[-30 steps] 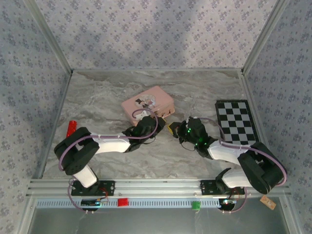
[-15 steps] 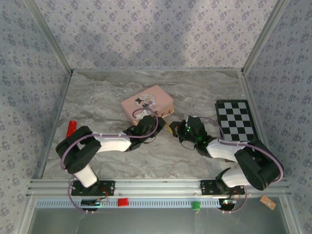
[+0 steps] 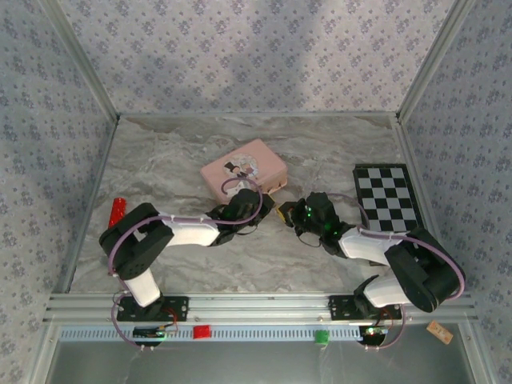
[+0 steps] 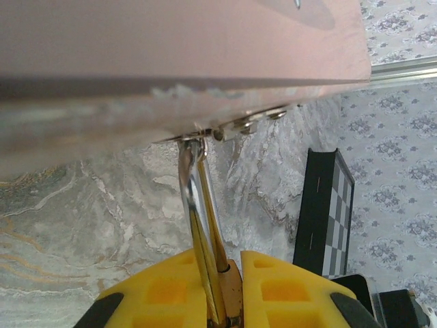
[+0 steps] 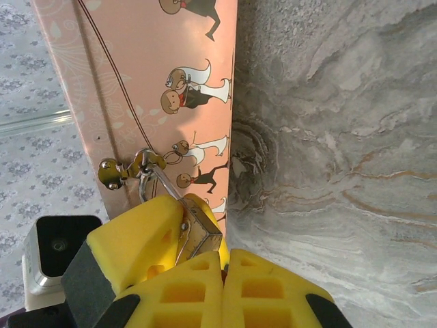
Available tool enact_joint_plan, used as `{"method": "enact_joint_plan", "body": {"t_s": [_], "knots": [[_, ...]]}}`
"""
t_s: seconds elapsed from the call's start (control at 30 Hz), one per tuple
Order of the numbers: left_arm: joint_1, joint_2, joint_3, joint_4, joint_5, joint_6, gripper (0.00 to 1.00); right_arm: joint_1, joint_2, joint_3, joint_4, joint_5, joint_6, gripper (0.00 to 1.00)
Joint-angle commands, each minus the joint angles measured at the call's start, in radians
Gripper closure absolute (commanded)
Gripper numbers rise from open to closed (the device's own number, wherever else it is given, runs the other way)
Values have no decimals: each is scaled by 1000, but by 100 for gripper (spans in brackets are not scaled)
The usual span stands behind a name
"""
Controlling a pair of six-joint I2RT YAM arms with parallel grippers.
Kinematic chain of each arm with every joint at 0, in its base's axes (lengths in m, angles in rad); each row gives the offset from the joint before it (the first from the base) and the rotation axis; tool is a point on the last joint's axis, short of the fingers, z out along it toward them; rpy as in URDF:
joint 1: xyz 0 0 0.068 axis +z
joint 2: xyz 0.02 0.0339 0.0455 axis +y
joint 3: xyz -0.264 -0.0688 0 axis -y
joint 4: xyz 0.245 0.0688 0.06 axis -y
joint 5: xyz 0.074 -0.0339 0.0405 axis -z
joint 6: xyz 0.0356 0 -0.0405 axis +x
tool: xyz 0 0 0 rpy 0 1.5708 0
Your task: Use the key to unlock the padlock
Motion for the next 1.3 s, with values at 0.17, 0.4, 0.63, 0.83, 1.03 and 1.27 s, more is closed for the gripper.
{"method": "enact_joint_plan", "body": {"t_s": [0.17,0.4,0.63,0.83,1.03,1.27], "knots": [[-51,-2,53,-3,204,47,100,-40,26,35,241,-14,23,100],[-43,60,41,80,198,1,100,23,0,84,166,12,-3,100],[-57,57,39,107,213,-9,100,-45,110,47,353,-20,61,100],[-74,54,46,117,215,-18,100,-53,119,85,372,-32,58,100],[-72,96,27,273,228,-88,100,-50,117,88,354,-25,51,100],[-34,-41,-8,120,110,-16,100,-98,34,55,152,-35,-43,85]]}}
